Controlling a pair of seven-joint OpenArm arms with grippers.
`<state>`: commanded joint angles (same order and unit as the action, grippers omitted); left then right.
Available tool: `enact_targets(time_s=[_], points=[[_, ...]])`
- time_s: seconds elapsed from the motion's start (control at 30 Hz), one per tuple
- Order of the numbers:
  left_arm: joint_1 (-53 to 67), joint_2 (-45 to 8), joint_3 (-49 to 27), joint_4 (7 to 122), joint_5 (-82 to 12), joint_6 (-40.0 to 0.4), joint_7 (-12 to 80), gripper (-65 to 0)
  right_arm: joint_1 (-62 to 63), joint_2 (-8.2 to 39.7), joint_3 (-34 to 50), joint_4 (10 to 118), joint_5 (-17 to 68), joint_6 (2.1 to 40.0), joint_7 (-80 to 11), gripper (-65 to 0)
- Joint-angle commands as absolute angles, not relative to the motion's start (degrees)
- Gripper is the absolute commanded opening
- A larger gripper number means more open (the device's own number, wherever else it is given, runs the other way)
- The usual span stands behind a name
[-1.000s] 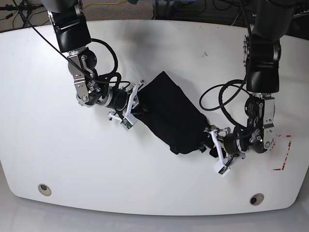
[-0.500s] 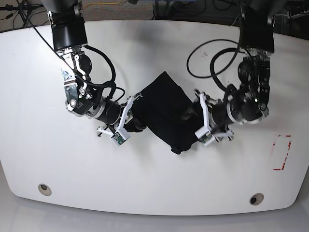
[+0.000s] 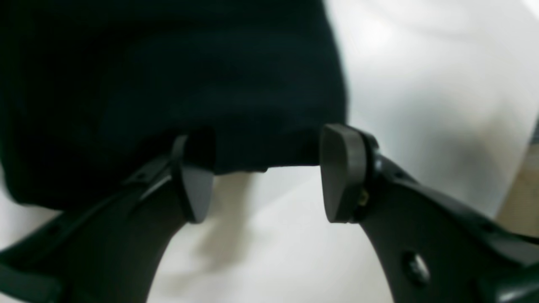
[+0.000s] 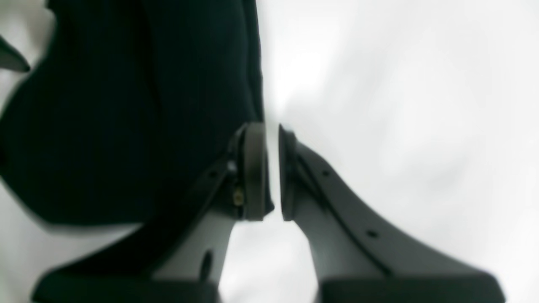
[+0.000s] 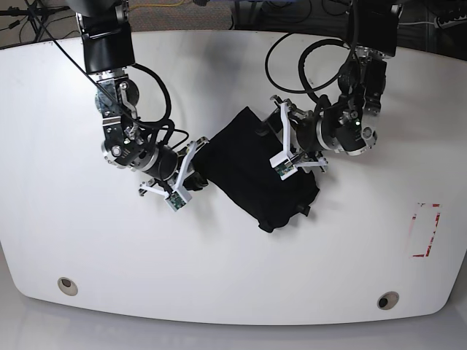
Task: Fold the T-shirt properly
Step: 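Fold the bundle end with the left gripper toward the right gripper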
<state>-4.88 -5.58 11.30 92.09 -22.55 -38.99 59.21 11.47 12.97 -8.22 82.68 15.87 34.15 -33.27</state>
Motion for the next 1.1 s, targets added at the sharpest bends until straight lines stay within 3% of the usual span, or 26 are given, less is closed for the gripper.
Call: enact_targets(time_s=[0.17, 0.37, 0.77, 1.1], points=[[-5.0, -2.4, 11.7, 85.1, -18.1, -39.0, 52.4, -28.3, 11.8, 11.1, -8.2, 75.6, 10.3, 36.6, -28.4, -59.8], [-7.3, -2.7, 11.3, 82.9, -16.0, -39.4, 53.0, -28.3, 10.4, 10.6, -8.1, 72.4, 7.3, 37.1, -25.6, -59.9], [-9.6, -13.8, 11.2, 85.8, -16.0, -39.5, 55.2, -28.3, -0.7, 10.1, -8.1, 83.6, 7.3, 36.4, -27.6, -59.9], [-10.1, -18.3, 11.3, 91.3, -16.0, -39.5, 55.3, -28.3, -4.9, 5.8, -8.0, 91.1, 6.9, 36.4, -32.0, -59.9]])
